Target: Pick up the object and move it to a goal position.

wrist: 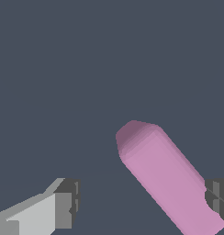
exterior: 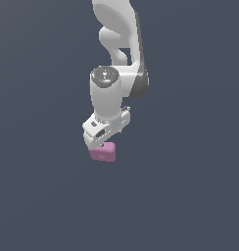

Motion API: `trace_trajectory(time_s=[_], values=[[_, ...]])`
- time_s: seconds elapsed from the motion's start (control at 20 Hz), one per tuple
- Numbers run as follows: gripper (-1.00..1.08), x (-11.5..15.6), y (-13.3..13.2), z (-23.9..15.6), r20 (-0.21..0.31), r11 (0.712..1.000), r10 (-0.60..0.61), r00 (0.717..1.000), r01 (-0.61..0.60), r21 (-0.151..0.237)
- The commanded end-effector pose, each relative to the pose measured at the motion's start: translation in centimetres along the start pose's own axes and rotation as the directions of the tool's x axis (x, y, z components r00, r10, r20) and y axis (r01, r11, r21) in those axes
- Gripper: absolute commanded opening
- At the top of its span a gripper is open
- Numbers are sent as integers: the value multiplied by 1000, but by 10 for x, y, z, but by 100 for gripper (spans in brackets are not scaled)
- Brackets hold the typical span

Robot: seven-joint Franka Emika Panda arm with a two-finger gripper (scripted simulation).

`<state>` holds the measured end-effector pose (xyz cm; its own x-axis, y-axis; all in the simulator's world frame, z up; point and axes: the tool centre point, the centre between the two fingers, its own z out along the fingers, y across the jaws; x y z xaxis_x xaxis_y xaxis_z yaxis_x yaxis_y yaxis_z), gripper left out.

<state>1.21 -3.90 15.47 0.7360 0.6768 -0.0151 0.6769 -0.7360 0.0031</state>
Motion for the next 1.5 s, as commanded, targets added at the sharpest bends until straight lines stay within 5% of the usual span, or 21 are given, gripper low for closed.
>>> trace_trajectory(time_s=[0.0, 0.5, 1.45], values=[[100, -1, 3, 1, -1, 998, -63, 998, 63, 0], [100, -7, 17, 4, -5, 953, -302, 953, 302, 0], [100, -16, 37, 9, -13, 785, -620, 785, 620, -6]])
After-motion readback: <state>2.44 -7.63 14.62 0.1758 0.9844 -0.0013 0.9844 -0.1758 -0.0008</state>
